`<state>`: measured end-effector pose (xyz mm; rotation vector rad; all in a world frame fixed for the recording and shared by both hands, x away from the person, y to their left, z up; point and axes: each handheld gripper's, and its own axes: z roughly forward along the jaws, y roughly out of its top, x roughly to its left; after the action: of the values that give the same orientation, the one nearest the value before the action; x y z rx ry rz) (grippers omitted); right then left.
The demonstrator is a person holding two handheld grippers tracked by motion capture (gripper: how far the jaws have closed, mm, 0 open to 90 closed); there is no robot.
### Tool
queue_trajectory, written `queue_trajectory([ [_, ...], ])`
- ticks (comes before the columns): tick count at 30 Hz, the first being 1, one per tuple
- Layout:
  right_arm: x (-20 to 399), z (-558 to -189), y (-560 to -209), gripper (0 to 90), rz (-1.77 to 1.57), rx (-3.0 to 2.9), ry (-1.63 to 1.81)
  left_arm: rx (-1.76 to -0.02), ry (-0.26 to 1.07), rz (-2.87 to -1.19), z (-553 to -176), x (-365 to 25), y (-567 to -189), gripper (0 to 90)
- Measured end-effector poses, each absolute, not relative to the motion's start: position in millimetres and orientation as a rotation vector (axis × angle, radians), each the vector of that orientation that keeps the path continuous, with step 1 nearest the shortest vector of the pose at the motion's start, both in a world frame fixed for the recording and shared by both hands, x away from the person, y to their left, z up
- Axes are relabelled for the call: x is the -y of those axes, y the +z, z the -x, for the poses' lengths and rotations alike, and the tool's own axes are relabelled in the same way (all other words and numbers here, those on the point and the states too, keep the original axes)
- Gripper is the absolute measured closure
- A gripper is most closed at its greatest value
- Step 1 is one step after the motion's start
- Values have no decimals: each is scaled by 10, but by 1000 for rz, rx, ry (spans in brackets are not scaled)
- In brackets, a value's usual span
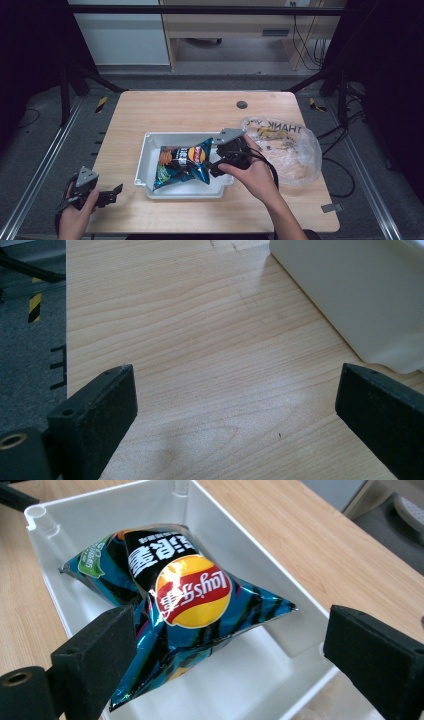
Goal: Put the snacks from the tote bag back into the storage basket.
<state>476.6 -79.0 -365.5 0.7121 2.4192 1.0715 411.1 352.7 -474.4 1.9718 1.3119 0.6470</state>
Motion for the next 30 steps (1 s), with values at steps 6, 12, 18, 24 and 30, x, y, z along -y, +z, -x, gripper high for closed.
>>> queue_trajectory([
  [6, 920, -4767, -3597, 73, -751, -2366, 1052, -1316, 648, -1965, -4117, -3526, -4746, 31],
  [12, 1039, -4784, -3553, 73, -800, -2305, 1041, -1313, 650, -1968, -4108, -3530, -4740, 31],
  [18, 1175, -4790, -3492, 72, -842, -2252, 1030, -1313, 649, -1968, -4111, -3529, -4740, 31],
  [24, 1306, -4807, -3461, 70, -876, -2218, 1018, -1315, 651, -1963, -4110, -3531, -4740, 31],
  [30, 1408, -4825, -3459, 67, -908, -2191, 1002, -1317, 652, -1960, -4109, -3531, -4740, 31],
])
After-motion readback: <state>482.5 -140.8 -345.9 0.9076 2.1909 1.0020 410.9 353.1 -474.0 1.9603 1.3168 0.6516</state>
